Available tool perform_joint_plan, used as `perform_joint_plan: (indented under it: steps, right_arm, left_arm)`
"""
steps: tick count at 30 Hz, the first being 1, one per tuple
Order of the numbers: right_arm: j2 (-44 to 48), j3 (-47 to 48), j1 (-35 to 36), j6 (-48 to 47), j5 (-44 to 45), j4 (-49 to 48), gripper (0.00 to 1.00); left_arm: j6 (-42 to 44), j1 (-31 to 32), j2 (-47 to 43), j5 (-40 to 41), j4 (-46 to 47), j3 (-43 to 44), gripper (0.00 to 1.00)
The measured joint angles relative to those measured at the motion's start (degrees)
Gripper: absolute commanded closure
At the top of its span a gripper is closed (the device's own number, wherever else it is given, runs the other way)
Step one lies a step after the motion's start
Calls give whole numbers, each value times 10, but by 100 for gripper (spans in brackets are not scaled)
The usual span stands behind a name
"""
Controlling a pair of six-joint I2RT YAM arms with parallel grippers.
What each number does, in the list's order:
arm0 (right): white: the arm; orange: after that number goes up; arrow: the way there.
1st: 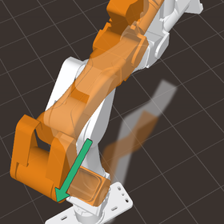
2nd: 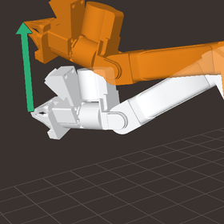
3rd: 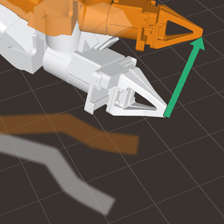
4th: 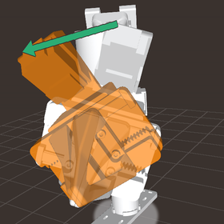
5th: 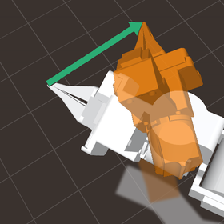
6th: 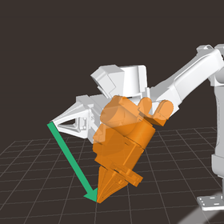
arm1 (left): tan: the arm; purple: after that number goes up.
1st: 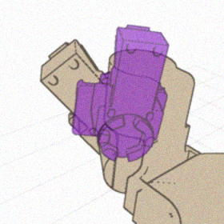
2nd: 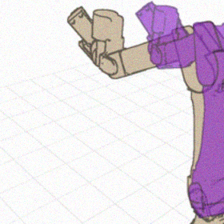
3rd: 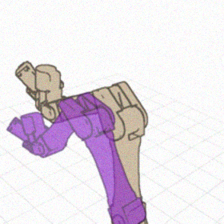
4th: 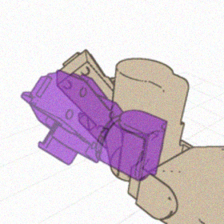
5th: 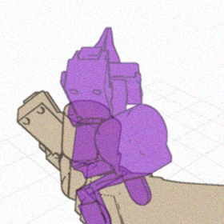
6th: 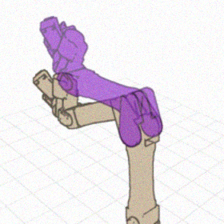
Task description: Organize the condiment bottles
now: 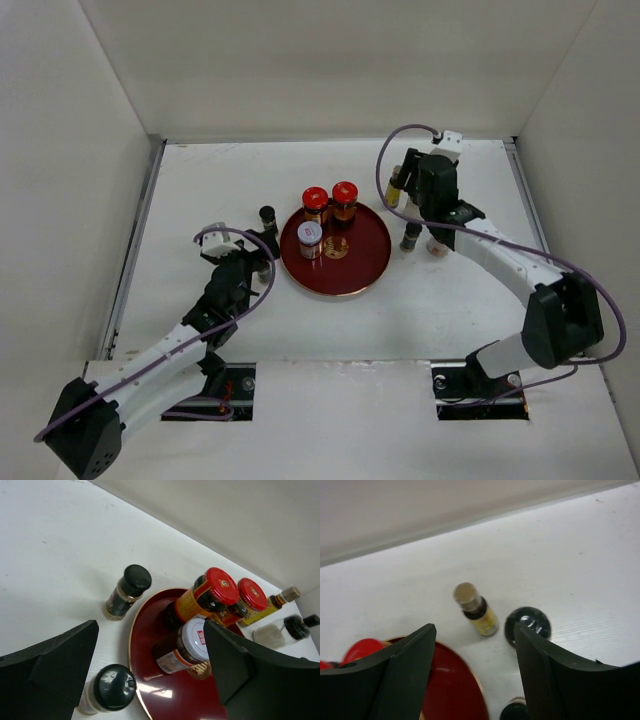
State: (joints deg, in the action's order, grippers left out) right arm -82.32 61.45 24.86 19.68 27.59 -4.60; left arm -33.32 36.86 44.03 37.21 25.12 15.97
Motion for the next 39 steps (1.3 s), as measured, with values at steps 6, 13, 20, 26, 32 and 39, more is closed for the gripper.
perform_joint_plan:
  steps: [6,13,20,26,32,39]
  right_arm:
    - [-83,56,-13,-37,-14,34,25]
    - [-149,124,-11,-59,-20,38,28]
    - [-203,150,-15,-62,-26,40,36]
    - [-225,157,-20,-66,-33,42,47]
    - [-235,157,-27,-72,-42,19,56]
    - [-242,158,-31,-80,-47,3,67]
  left_arm:
    - [-23,-32,-30,-7,21,-36,14]
    - [-41,-44,-18,-25,28,-38,14]
    - [-51,-51,-10,-33,31,-39,14]
    - [-58,-54,16,-34,38,-39,14]
    - [-61,-56,28,-36,43,-39,14]
    - [-61,-61,31,-37,48,-39,14]
